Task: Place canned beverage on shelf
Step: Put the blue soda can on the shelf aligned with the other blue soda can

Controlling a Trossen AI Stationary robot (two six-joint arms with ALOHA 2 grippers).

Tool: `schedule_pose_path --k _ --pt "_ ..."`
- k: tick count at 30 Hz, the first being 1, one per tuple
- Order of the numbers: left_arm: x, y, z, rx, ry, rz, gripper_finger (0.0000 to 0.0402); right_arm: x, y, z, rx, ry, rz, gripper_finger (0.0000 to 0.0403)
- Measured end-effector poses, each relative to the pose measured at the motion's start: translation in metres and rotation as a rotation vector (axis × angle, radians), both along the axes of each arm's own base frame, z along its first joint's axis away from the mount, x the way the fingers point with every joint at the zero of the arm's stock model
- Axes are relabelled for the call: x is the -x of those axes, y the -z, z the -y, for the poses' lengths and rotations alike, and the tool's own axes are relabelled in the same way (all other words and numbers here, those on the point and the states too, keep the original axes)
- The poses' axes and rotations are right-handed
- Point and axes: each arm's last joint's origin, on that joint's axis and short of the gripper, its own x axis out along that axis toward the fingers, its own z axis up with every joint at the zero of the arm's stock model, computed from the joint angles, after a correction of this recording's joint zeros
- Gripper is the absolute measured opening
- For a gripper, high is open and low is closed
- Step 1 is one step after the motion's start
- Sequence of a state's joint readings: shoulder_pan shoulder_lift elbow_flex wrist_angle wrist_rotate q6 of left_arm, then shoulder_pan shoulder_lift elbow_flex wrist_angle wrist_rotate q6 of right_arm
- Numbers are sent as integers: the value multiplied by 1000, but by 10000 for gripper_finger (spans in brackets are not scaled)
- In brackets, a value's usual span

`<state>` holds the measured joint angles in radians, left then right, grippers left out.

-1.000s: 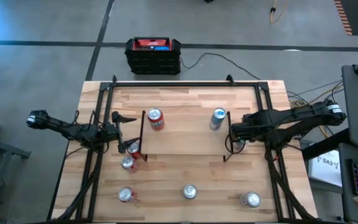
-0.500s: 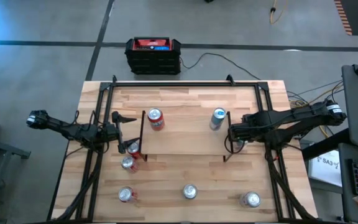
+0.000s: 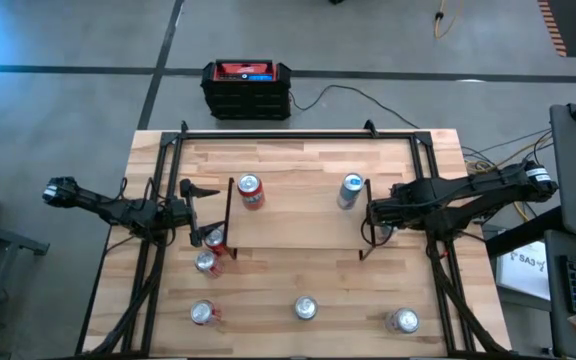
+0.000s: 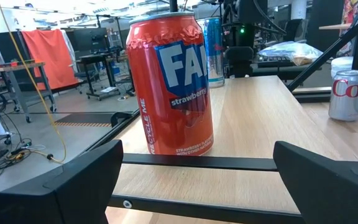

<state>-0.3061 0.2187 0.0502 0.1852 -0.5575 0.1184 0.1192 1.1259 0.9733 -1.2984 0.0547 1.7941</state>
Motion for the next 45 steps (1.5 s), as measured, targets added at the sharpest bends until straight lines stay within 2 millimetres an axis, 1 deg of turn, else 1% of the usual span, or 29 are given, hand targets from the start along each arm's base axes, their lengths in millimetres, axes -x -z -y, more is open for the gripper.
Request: schedule_pose_path --k 4,6,17,24,34,41,45 --pt "0 0 0 0 0 0 400 0 0 0 -1 4 0 244" --pt "0 0 0 0 0 0 400 0 0 0 -1 14 0 230" --pt "0 0 0 0 0 0 400 -1 -1 -1 -36 40 2 230" --pt "0 0 0 0 0 0 400 -4 -5 -10 -92 -1 36 230" --pt "0 0 0 0 0 0 400 1 -4 -38 -108 37 30 230" --pt "0 0 0 0 0 0 400 4 -5 -65 -152 14 86 230" --pt "0 0 0 0 0 0 400 2 -3 -83 -178 -10 119 230"
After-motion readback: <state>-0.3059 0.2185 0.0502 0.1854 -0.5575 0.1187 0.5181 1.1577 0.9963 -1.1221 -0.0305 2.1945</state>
